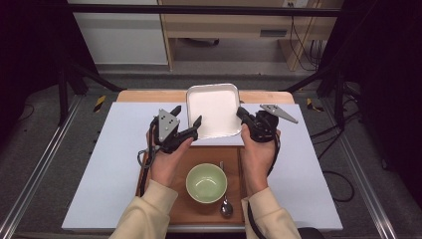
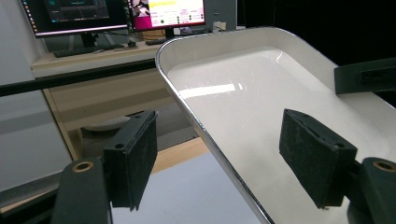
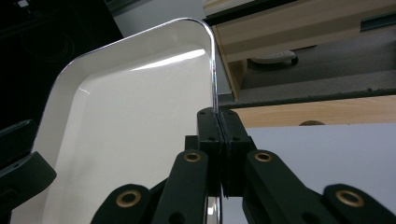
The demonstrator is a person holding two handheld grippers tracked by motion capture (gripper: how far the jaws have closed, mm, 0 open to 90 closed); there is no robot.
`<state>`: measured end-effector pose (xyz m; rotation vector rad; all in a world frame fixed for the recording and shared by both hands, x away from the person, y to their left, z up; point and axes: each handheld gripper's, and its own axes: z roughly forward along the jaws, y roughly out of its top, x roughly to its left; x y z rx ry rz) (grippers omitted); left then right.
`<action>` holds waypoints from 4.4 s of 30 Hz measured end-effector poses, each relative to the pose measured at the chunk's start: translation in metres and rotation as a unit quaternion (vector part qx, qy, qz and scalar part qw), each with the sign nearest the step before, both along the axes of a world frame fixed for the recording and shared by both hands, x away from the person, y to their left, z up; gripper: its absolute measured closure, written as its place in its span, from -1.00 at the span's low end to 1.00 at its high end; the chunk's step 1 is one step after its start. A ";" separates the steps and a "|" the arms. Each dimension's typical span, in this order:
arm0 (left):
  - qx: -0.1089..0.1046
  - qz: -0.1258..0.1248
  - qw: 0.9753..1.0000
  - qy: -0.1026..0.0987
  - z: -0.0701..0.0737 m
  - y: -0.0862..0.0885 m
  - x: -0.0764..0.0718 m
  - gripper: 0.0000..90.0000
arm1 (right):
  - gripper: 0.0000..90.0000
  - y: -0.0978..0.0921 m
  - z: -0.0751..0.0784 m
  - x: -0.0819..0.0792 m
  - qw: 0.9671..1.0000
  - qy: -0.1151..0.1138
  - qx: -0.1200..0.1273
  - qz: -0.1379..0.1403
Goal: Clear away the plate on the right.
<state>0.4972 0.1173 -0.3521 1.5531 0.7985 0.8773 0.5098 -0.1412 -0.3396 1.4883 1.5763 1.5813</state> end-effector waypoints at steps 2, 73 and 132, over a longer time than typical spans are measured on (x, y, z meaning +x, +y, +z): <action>-0.006 0.000 1.000 0.009 -0.001 -0.001 -0.001 -0.36 | 0.98 0.000 0.001 0.000 1.000 -0.001 0.001 0.001; -0.062 0.088 0.994 0.033 -0.012 0.056 0.020 0.98 | -0.45 0.005 -0.023 -0.016 0.991 -0.058 -0.106 0.049; -0.077 0.112 0.982 0.131 -0.079 0.173 -0.070 0.98 | -0.74 -0.119 -0.091 -0.056 0.987 -0.028 -0.155 -0.028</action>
